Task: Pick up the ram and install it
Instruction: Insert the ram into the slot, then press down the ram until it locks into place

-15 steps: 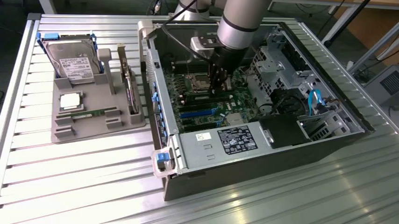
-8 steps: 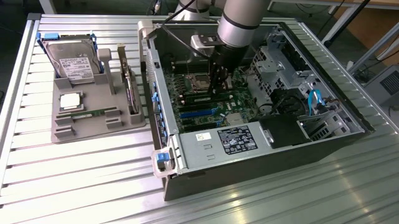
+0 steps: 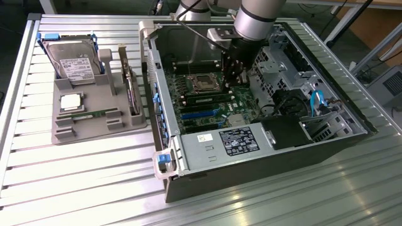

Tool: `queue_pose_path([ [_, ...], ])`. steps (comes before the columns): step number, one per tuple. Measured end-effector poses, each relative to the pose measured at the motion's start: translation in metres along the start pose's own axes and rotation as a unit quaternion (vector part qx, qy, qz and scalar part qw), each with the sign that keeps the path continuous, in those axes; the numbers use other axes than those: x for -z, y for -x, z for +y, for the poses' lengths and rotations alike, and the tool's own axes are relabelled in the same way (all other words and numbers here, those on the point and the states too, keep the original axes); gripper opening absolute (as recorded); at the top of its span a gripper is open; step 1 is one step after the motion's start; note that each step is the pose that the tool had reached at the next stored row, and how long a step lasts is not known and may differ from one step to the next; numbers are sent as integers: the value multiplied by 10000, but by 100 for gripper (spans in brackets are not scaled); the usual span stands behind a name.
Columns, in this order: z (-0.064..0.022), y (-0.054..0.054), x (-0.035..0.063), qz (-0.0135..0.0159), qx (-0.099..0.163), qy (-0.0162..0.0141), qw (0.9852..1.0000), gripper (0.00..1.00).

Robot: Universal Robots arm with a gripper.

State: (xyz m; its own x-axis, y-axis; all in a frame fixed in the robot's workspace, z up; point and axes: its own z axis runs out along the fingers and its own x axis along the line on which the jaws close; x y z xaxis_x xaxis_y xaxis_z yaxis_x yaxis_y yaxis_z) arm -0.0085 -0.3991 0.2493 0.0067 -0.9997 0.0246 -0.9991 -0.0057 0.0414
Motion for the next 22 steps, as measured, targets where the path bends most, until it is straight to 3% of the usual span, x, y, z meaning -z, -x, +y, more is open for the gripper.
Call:
queue_pose_path([
  [1,-93,0,15,1,0,1,10000,10],
  [3,-357,-4,107,1,0,1,10000,10],
  [4,-382,-6,162,0,0,1,10000,10],
  [8,-391,-7,176,0,0,1,10000,10],
  [10,-252,-3,67,7,-5,1,10000,10],
  [12,-200,-1,-15,24,-8,1,10000,10],
  [15,-203,-1,-159,57,-20,2,10000,10],
  [18,-199,-2,-90,56,-22,-9,10000,10],
  [22,-203,0,-185,57,-28,-7,10000,10],
])
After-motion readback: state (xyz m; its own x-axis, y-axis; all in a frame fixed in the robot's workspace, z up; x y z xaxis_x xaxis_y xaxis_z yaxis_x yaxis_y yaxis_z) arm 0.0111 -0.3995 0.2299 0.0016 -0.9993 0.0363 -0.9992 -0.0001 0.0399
